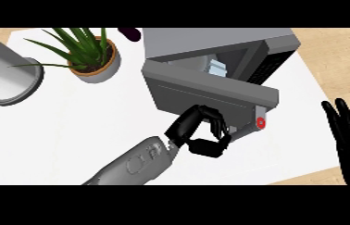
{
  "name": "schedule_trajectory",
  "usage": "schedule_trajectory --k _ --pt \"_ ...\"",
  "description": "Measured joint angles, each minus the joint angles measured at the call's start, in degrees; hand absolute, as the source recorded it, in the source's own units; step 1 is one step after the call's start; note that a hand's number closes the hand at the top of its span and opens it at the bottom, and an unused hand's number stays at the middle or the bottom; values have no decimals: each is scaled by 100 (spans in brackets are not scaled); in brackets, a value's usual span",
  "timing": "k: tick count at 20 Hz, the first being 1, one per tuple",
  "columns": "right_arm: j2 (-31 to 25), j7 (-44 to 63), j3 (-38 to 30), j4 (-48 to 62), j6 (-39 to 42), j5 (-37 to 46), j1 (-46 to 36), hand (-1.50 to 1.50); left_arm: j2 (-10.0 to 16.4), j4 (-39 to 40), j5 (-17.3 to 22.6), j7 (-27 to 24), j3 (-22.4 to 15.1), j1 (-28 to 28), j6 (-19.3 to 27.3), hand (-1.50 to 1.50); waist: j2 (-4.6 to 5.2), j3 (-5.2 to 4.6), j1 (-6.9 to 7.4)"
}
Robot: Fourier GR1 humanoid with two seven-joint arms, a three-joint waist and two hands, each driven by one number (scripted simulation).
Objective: Pick up the milk, place it into the microwave and close the microwave
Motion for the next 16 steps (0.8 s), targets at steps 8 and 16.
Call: schedule_trajectory --k 8,16 --pt "-189 228 -7 -321 128 -198 -167 -150 -85 247 605 -128 46 -527 380 150 66 -2 -454" --pt "-427 498 -62 -492 304 -509 -317 -150 -162 633 1054 -192 147 -1196 618 150 148 8 -765"
